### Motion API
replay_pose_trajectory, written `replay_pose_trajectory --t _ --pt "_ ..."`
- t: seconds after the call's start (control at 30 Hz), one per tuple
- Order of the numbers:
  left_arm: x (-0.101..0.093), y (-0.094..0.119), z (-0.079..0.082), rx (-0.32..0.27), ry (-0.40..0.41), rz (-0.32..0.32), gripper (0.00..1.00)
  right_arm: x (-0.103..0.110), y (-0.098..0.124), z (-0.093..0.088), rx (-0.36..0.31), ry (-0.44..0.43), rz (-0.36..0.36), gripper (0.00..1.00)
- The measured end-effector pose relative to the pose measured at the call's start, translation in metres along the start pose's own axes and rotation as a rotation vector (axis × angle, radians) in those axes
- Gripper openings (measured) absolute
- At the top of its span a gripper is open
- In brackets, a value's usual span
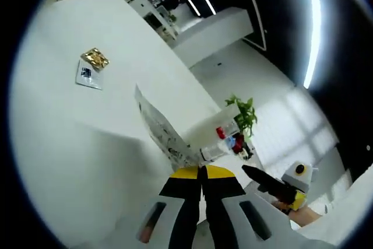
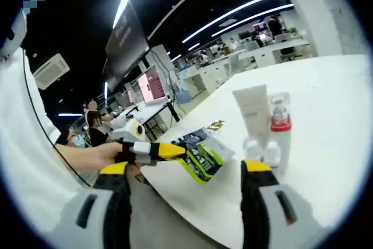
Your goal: Arrange the skincare products in the storage area until every visible bottle or jar stands upright without overlapping.
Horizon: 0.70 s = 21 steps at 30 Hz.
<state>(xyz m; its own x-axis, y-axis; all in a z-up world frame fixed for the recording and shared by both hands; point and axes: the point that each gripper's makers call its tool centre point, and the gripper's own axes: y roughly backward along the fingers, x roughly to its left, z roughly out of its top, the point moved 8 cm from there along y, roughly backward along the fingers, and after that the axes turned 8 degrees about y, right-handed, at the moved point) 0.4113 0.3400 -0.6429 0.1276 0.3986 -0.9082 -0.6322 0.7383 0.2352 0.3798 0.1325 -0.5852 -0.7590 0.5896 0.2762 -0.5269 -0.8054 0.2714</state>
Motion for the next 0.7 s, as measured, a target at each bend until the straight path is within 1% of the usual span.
replay_pose_trajectory --t 0.17,0.3,0.4,0.5,0.7 --pt "0.009 -0.008 -0.004 0.020 0.003 0.011 0.00 -0.009 0.003 -0.003 0.017 -0.005 -0.027 0.82" --pt "0.017 -0.012 -0.007 0.029 0.027 0.022 0.00 -0.017 0.006 -0.004 0.026 -0.006 -0.063 0.84" --pt "0.022 -0.016 -0.009 0.040 0.037 0.039 0.00 -0.024 0.008 -0.006 0.029 -0.019 -0.083 0.84" --pt "0.028 -0.020 -0.013 0.059 0.040 0.075 0.00 -0.031 0.011 -0.008 0.039 -0.024 -0.103 0.84" --pt "0.040 -0.025 -0.017 0.076 0.055 0.141 0.00 -0.043 0.016 -0.010 0.046 -0.023 -0.147 0.85"
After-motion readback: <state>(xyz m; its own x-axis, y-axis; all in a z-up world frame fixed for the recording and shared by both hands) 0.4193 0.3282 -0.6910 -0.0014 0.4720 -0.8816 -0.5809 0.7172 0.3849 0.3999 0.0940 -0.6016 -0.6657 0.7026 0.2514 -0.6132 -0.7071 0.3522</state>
